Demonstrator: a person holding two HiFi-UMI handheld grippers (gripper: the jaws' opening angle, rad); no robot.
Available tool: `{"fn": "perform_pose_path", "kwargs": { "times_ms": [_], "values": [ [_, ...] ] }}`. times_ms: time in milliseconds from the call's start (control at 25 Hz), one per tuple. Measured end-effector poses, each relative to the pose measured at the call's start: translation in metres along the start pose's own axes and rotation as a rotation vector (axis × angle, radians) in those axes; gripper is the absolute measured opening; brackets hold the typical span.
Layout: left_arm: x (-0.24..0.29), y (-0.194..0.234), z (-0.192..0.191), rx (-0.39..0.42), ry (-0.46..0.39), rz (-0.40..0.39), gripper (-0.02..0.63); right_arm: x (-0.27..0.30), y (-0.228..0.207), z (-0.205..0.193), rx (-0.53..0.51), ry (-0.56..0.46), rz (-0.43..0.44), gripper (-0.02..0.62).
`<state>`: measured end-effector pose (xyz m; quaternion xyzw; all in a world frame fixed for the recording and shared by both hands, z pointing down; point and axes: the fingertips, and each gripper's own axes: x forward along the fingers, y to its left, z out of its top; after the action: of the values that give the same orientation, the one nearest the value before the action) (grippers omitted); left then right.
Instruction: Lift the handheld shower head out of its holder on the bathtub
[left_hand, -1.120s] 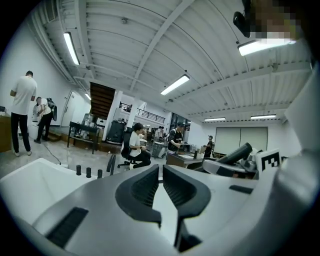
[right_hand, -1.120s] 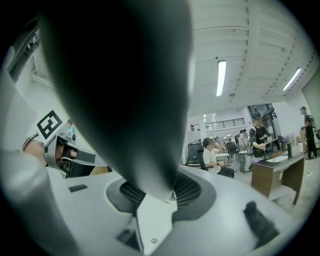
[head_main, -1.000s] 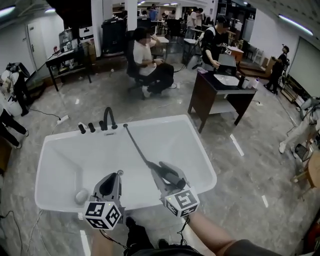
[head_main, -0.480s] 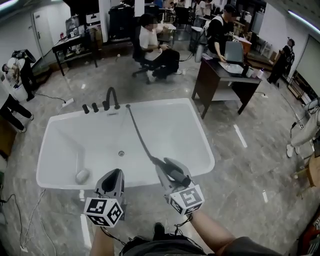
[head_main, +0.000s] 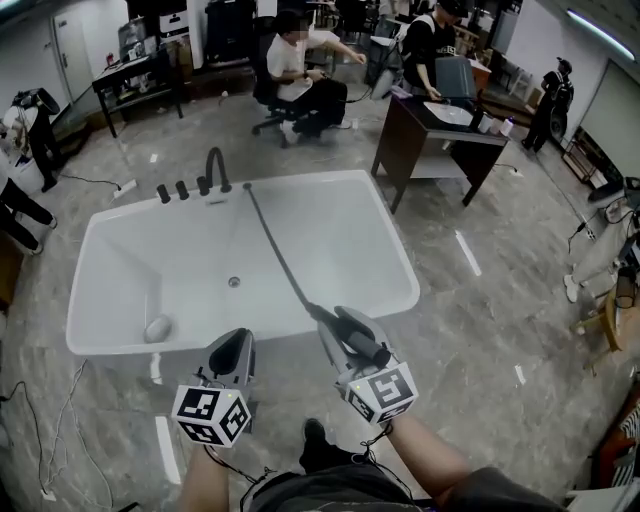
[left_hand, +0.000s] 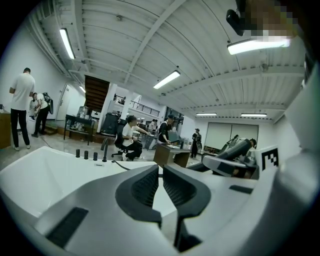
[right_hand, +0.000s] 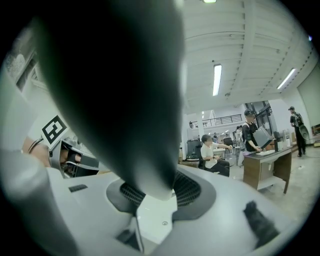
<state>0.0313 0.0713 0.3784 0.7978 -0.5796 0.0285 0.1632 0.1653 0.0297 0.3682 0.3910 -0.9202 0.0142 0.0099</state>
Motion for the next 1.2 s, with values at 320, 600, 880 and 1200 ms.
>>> {"fn": "perform_pose_path", "kwargs": {
  "times_ms": [320,600,880,1200],
  "values": [
    [-0.075,-0.019,-0.022,-0.02,0.002,-0.022,0.035,-0.057,0.057,0.001,0.007,0.006,-0.027,0.137],
    [-0.123,-0.037,-0.029,-0.024,-0.009,-0.042,0.035,-0.097,0.093,-0.004,0.021,0.026,-0.052,0.137],
    [-0.151,-0.05,-0.04,-0.023,-0.013,-0.055,0.035,-0.114,0.116,-0.006,0.013,0.045,-0.052,0.137],
    [-0.161,-0.05,-0.042,-0.011,-0.021,-0.051,0.035,-0.113,0.121,-0.018,0.021,0.082,-0.056,0.137]
  ]
}}
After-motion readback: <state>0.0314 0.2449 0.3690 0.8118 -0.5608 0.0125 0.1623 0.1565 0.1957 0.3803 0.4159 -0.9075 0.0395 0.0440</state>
